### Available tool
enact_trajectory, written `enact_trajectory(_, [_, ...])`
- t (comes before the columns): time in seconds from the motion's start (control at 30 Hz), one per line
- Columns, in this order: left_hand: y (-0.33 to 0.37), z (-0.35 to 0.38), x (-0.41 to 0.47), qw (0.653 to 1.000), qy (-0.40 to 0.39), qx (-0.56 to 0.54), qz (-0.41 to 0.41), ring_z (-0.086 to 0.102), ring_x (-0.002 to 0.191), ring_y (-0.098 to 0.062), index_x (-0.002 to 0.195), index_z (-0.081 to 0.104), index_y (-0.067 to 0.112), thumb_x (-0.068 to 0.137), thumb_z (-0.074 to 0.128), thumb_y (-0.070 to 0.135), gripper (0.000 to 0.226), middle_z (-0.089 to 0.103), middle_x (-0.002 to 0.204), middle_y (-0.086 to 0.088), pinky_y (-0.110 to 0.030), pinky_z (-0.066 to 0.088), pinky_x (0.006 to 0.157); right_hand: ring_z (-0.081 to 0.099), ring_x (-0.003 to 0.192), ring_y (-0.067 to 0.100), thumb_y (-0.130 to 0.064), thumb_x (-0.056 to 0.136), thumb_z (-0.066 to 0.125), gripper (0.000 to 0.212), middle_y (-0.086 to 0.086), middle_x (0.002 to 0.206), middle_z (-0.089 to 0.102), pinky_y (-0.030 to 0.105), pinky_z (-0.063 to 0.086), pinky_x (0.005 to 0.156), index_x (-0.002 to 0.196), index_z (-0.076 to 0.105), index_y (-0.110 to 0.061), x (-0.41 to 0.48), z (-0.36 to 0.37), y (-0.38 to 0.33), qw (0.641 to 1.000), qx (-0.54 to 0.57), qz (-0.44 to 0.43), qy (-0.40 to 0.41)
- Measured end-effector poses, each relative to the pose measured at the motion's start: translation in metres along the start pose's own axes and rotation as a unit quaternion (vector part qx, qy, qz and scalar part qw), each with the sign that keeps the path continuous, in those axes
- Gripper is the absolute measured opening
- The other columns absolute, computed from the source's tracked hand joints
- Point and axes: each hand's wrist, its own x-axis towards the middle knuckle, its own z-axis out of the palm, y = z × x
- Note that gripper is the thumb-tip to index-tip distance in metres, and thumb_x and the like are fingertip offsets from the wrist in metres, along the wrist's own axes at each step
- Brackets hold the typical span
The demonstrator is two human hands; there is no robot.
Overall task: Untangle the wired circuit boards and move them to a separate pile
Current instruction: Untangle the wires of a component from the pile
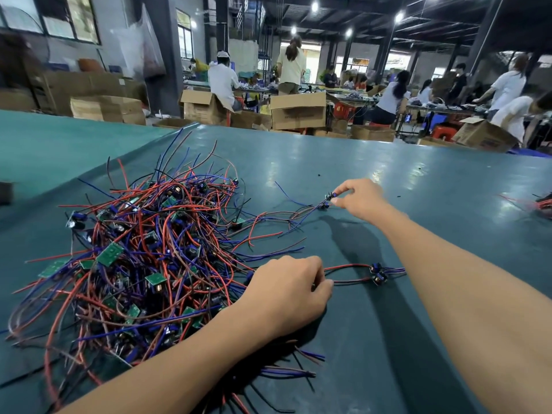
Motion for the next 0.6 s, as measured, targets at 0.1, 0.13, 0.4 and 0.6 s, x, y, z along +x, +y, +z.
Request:
enact_trajectory(0.1, [-0.001,0.001,0.000,1.000,-0.001,0.002,-0.001,0.062,0.094,-0.030,0.087,0.048,0.029,0.096,0.045,0.055,0.028,0.069,0.093,0.001,-0.035,0.038,0.068,0.060,0.068,0.018,-0.028,0.083,0.078,0.010,-0.005,0.072,0.065,0.026,0.047,0.063,0.092,0.077,-0.028,-0.001,0.015,0.010,1.000,-0.028,-0.001,-0.007])
enact_trajectory(0.13, [-0.001,0.001,0.000,1.000,0.000,0.001,-0.001,0.062,0.093,-0.030,0.087,0.047,0.029,0.095,0.045,0.055,0.028,0.069,0.092,0.001,-0.035,0.038,0.068,0.064,0.080,0.023,-0.028,0.084,0.075,0.011,-0.004,0.081,0.069,0.029,0.051,0.073,0.094,0.077,-0.031,-0.002,0.018,0.013,0.999,-0.042,-0.001,-0.005])
enact_trajectory(0.4, [0.002,0.000,0.000,1.000,0.009,0.014,0.004,0.062,0.089,-0.030,0.089,0.047,0.029,0.095,0.045,0.055,0.027,0.067,0.087,0.001,-0.035,0.034,0.066,0.051,0.117,0.035,-0.030,0.091,0.056,0.028,0.009,0.123,0.060,0.040,0.035,0.092,0.118,0.061,-0.026,-0.028,0.023,-0.023,0.946,-0.322,-0.017,0.024])
enact_trajectory(0.6, [0.002,0.002,-0.001,0.998,0.006,0.054,0.031,0.064,0.090,-0.037,0.092,0.045,0.026,0.095,0.047,0.052,0.027,0.070,0.093,-0.006,-0.035,0.036,0.067,0.063,0.109,0.029,-0.012,0.084,0.057,0.042,0.005,0.112,0.070,0.036,0.050,0.095,0.123,0.069,-0.022,-0.081,0.023,-0.143,0.969,-0.082,-0.223,-0.067])
